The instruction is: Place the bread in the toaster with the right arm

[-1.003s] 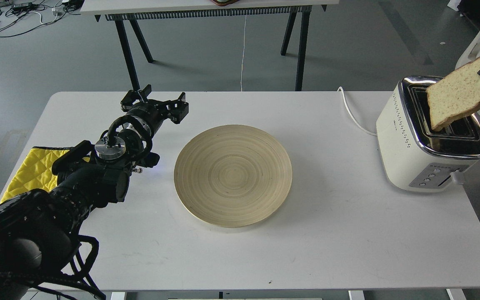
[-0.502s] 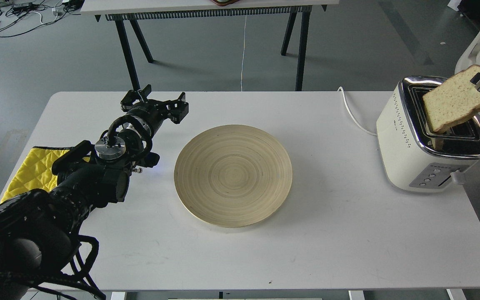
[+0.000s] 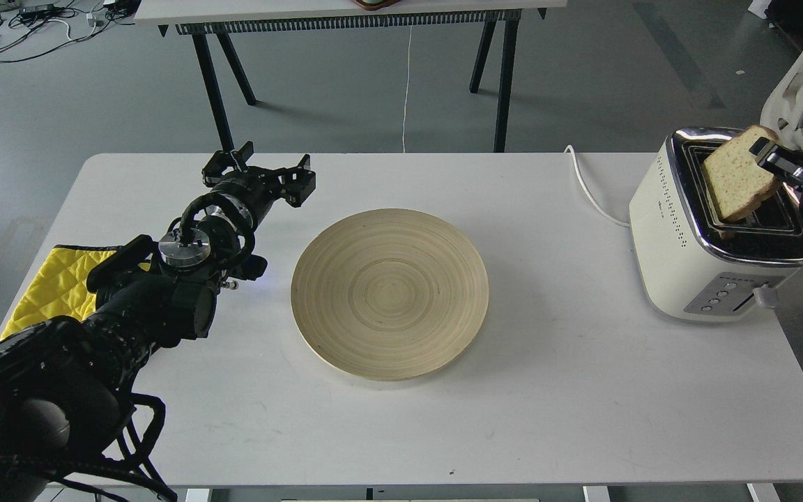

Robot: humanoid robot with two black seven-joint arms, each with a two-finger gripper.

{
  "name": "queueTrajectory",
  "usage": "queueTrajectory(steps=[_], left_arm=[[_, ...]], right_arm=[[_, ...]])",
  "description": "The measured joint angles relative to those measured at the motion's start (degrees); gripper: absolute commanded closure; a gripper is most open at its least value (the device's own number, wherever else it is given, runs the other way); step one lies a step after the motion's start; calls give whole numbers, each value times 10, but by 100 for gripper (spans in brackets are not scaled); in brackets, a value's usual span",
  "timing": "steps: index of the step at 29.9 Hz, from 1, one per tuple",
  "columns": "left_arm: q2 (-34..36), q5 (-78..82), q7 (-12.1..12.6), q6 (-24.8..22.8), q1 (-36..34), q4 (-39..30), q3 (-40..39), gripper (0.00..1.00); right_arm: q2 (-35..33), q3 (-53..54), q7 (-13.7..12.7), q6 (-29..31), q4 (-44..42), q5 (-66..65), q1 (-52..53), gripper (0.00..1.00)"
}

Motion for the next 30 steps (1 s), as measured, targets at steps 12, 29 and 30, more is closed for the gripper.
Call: queueTrajectory(steps=[12, 29, 30], left_arm=[[0, 0, 0, 0, 0, 0, 0, 0], [0, 0, 0, 0, 0, 0, 0, 0], [0, 0, 0, 0, 0, 0, 0, 0]], right_arm=[[6, 41, 4, 4, -2, 9, -40, 3], [-7, 175, 7, 94, 38, 100, 25, 2], [-5, 197, 9, 113, 41, 117, 25, 2]])
